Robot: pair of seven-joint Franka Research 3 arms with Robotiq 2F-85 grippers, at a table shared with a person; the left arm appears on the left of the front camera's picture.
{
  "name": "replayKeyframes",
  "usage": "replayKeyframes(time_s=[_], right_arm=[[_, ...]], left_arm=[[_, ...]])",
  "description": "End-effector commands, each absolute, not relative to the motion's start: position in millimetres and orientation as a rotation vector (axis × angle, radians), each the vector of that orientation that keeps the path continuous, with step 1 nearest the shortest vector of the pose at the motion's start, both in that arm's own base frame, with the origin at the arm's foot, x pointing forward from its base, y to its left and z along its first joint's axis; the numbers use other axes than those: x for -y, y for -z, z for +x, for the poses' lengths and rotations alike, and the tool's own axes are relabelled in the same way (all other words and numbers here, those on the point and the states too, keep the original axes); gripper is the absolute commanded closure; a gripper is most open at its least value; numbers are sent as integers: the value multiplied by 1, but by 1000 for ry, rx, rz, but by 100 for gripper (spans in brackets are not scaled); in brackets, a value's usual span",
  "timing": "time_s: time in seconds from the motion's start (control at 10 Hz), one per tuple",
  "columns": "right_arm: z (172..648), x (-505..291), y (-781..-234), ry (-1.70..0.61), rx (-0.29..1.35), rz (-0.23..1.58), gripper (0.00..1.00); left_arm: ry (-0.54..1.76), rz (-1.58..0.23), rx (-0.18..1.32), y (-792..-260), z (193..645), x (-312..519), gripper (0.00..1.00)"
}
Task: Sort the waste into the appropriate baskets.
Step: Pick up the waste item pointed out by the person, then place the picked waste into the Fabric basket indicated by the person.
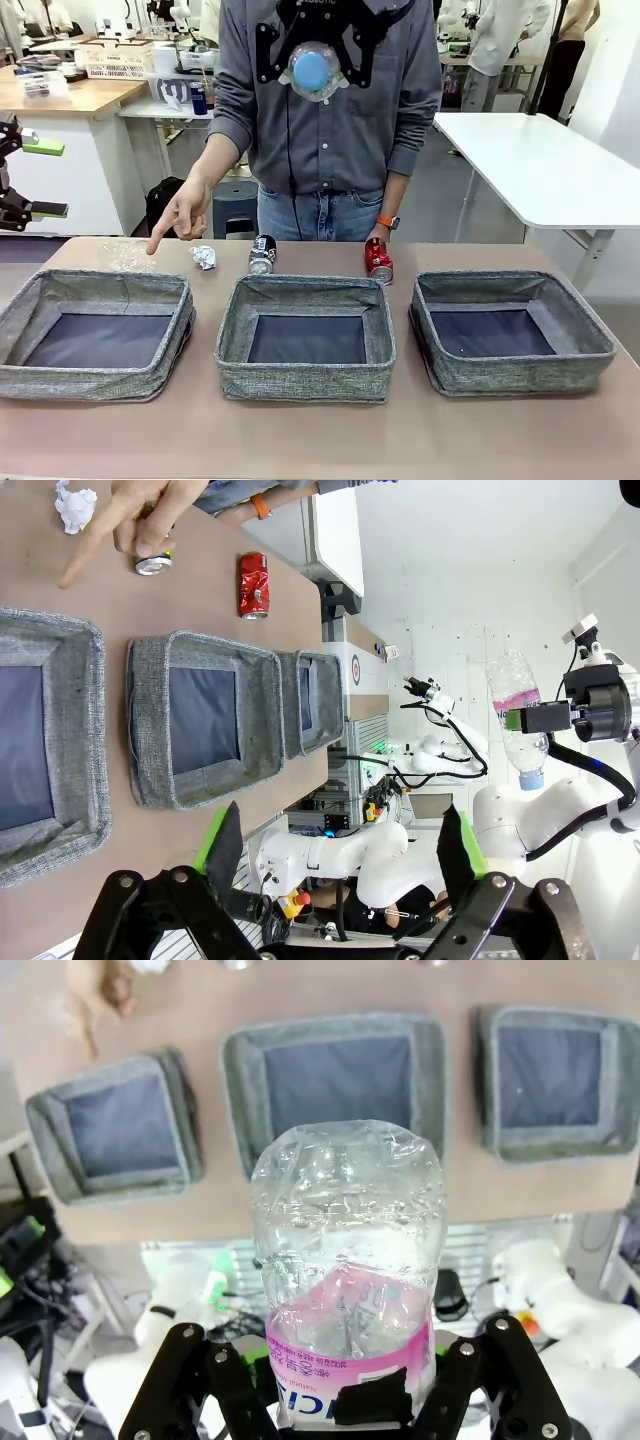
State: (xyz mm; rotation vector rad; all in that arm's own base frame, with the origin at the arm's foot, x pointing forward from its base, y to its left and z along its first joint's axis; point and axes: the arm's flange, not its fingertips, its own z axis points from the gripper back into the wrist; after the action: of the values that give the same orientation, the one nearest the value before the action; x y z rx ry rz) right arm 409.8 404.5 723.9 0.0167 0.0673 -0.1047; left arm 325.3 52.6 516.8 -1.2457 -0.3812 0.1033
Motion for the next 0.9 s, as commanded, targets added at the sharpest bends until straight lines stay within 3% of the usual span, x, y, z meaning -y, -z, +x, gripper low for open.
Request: replayKeyframes(time_s=[0.0, 0.8], right_arm=[[408, -406, -728, 129, -83, 41, 100], [408, -406, -728, 129, -83, 41, 100]], left_arm=[[-86, -1267, 399, -517, 325, -51, 0], [-86, -1267, 399, -517, 325, -51, 0]])
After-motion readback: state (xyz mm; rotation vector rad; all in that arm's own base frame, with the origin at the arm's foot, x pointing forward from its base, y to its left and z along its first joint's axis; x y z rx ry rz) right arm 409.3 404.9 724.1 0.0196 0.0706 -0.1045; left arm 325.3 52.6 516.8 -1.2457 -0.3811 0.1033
